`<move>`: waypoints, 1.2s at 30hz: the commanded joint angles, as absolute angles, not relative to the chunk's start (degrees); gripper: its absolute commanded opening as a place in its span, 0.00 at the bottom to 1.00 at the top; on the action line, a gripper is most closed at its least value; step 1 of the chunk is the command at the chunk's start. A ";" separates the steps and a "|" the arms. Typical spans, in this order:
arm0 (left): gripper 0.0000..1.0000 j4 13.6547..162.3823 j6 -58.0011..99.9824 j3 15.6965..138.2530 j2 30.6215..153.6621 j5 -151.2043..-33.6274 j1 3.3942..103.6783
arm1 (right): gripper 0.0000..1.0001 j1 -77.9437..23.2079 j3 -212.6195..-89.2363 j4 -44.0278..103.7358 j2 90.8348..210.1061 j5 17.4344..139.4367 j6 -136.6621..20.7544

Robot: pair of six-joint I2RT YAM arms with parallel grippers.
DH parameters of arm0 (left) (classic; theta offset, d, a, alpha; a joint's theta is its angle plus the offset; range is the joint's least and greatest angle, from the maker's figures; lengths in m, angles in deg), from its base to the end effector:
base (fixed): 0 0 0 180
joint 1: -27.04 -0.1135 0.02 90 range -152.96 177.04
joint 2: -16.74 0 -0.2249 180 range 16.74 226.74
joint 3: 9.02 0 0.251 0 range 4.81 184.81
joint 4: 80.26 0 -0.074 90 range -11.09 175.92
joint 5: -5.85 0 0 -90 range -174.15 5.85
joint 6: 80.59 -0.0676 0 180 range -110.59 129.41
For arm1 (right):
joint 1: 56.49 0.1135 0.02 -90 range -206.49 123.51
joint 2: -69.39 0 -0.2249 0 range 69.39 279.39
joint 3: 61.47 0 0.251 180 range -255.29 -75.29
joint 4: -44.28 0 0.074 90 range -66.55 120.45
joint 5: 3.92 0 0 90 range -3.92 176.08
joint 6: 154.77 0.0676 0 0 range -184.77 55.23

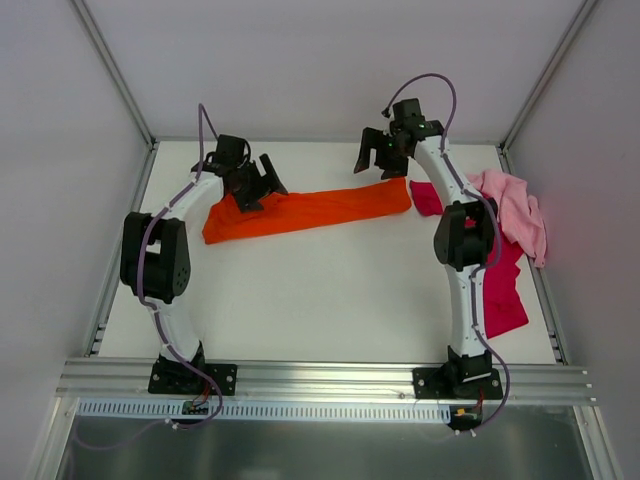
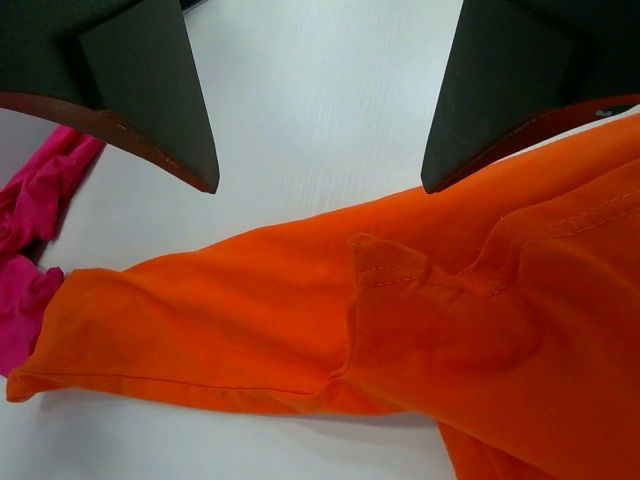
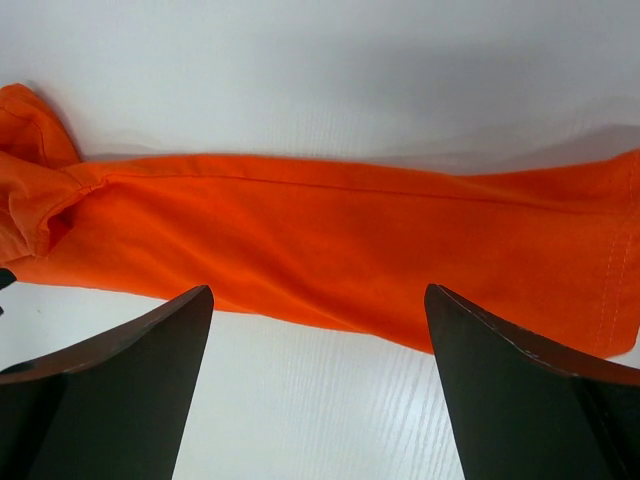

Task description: Fold and stack the t-shirts

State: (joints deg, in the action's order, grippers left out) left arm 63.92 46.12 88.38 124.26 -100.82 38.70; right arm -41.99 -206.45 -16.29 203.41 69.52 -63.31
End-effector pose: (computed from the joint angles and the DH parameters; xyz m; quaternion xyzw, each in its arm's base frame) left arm 0.4185 -0.1062 0.1842 -0.1458 0.9072 -0.2746 0.2835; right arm 0.4915 0.1470 0.2172 -0.1549 0.9171 0.1813 0.3195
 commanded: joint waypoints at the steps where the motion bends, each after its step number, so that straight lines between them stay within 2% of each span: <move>1: 0.84 64.12 45.71 87.08 123.17 -101.56 39.60 | 0.92 -41.90 -212.40 -18.24 205.70 69.38 -62.75; 7: 0.83 64.91 45.62 81.10 121.68 -100.42 41.10 | 0.92 -41.82 -205.83 -15.96 204.13 68.68 -61.61; 11: 0.81 65.00 45.62 78.99 120.97 -99.54 41.45 | 0.92 -41.38 -205.73 -19.81 205.70 66.66 -61.43; 23: 0.81 63.24 45.36 80.92 123.00 -96.56 41.54 | 0.91 -39.09 -198.00 -17.28 202.72 68.32 -62.93; 32: 0.81 62.09 44.48 81.62 122.12 -93.04 41.01 | 0.91 -39.18 -202.47 -17.02 203.87 65.69 -64.06; 36: 0.80 60.08 44.92 88.27 124.65 -93.21 39.96 | 0.92 -40.06 -207.55 -15.69 204.56 65.69 -63.45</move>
State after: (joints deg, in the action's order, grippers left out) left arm 61.42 45.92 81.60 124.39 -94.35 40.82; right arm -39.35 -201.55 -17.41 205.98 67.20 -62.97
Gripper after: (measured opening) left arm 0.807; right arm 0.921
